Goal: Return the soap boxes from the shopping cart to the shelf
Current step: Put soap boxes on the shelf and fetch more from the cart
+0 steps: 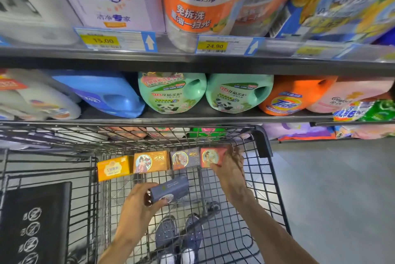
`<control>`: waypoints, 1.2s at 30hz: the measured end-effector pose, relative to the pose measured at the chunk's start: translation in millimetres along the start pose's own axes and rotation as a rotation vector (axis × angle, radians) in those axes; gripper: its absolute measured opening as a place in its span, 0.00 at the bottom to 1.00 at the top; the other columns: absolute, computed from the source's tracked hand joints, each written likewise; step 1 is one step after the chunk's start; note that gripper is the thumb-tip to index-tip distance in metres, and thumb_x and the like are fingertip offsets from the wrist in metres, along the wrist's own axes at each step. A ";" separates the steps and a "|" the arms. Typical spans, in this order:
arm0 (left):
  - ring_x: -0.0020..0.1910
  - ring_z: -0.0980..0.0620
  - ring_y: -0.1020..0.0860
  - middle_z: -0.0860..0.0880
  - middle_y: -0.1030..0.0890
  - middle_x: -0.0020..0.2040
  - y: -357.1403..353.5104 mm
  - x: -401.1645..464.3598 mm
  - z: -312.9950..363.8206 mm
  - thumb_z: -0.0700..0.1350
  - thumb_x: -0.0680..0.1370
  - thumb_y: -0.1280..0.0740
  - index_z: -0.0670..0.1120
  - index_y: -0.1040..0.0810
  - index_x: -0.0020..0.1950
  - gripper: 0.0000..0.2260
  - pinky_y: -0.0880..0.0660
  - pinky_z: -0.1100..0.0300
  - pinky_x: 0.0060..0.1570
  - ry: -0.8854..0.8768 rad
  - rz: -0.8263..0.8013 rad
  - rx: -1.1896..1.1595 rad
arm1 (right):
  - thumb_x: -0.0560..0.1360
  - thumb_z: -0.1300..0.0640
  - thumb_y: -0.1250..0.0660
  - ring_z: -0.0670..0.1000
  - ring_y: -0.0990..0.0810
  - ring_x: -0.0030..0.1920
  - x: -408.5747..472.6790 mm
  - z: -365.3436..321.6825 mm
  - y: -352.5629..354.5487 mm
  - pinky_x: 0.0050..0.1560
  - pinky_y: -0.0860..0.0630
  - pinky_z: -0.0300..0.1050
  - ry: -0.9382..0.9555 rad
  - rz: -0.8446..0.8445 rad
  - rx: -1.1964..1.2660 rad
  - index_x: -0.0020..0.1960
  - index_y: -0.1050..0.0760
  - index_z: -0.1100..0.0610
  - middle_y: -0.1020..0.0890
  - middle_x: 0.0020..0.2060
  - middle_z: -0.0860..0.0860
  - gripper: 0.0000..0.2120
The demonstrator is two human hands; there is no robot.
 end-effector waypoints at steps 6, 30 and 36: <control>0.50 0.63 0.23 0.62 0.26 0.55 3.3 -4.6 -1.0 0.45 0.71 0.23 0.58 0.24 0.60 0.21 0.20 0.58 0.56 0.014 0.009 -0.074 | 0.71 0.51 0.24 0.55 0.34 0.69 -2.2 -9.8 4.2 0.74 0.44 0.45 -0.015 0.053 0.001 0.76 0.42 0.60 0.30 0.65 0.53 0.41; 0.47 0.53 0.15 0.55 0.14 0.45 116.1 -116.0 237.9 0.54 0.63 0.17 0.55 0.20 0.54 0.23 0.19 0.52 0.51 -0.412 -0.067 -0.110 | 0.68 0.67 0.23 0.47 0.16 0.45 -213.4 22.5 273.2 0.46 0.21 0.36 0.258 0.264 0.625 0.54 0.20 0.52 0.13 0.43 0.42 0.18; 0.46 0.59 0.16 0.58 0.15 0.47 96.6 -167.6 396.5 0.64 0.64 0.22 0.59 0.21 0.56 0.23 0.21 0.53 0.49 -0.726 -0.110 0.003 | 0.69 0.69 0.24 0.57 0.16 0.54 -289.1 79.6 407.6 0.49 0.18 0.46 0.265 0.439 0.774 0.60 0.22 0.60 0.13 0.48 0.55 0.21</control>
Point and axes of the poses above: each hand's wrist, its own x-axis towards the middle knuckle, its own y-axis out of the back of the hand, z = x × y, the point moved 2 cm from there along x, towards the middle knuckle
